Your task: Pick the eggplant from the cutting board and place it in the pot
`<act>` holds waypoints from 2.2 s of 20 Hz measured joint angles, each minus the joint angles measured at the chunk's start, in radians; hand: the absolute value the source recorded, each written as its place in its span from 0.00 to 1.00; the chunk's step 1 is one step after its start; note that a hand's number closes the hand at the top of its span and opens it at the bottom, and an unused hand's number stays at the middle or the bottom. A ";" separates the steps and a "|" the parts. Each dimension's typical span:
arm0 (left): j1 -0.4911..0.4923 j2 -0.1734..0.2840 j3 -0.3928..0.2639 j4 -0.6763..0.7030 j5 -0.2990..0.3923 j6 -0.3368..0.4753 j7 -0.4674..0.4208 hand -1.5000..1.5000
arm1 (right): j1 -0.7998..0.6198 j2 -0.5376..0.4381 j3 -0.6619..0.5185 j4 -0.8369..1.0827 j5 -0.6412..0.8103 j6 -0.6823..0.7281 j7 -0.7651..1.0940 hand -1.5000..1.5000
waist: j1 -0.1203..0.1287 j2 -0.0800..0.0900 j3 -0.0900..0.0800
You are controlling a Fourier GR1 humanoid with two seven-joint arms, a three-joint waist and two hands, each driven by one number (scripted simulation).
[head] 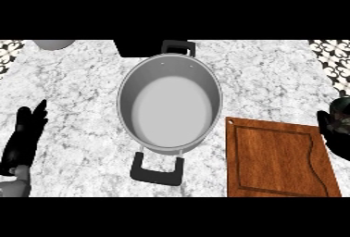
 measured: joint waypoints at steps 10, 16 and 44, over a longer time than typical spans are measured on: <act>-0.025 -0.016 -0.014 -0.014 -0.021 -0.015 0.016 0.50 | -0.381 0.052 0.124 -0.080 -0.076 0.215 0.374 1.00 | 0.036 0.007 -0.002; -0.040 -0.019 -0.008 -0.013 -0.024 -0.024 0.026 0.50 | -0.615 0.209 0.274 0.093 -0.030 0.263 0.529 1.00 | 0.043 0.009 -0.002; -0.052 -0.034 0.024 0.034 -0.039 -0.040 -0.016 0.50 | -0.641 0.724 0.243 0.731 -0.038 -0.173 0.234 0.00 | 0.033 0.011 0.001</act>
